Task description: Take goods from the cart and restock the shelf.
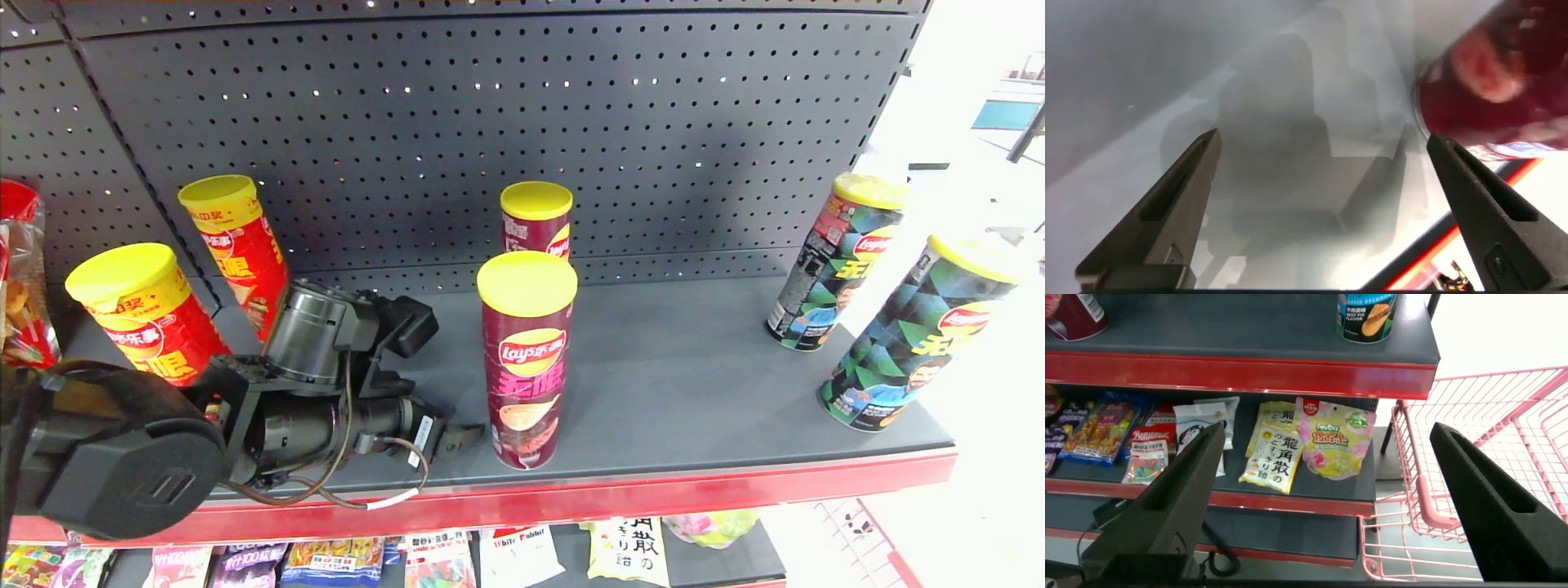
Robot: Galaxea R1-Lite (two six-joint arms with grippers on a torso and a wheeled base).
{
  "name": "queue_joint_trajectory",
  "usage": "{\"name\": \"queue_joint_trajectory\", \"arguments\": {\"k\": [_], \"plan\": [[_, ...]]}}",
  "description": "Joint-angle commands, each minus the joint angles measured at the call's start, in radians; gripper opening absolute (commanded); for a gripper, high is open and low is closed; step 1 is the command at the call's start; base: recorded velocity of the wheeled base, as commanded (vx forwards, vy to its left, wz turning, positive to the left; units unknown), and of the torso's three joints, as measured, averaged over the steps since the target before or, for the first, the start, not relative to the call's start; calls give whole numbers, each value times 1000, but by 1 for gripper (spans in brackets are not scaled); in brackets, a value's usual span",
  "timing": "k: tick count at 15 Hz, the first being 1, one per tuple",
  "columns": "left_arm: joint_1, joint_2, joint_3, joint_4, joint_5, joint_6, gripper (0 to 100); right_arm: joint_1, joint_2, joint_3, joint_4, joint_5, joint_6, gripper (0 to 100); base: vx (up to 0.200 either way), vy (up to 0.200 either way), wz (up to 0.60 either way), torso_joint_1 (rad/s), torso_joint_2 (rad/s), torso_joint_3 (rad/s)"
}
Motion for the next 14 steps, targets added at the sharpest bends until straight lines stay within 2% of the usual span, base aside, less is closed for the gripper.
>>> {"name": "queue_joint_trajectory", "arguments": {"k": [1, 14], "plan": [[-9, 1, -3, -1, 1, 0, 100, 0, 2, 0, 0, 0, 0, 100, 0, 0, 0, 0, 0, 0], [-9, 14, -12, -1, -1, -2, 100, 0, 2, 3, 0, 0, 2, 100, 0, 0, 0, 0, 0, 0]]}}
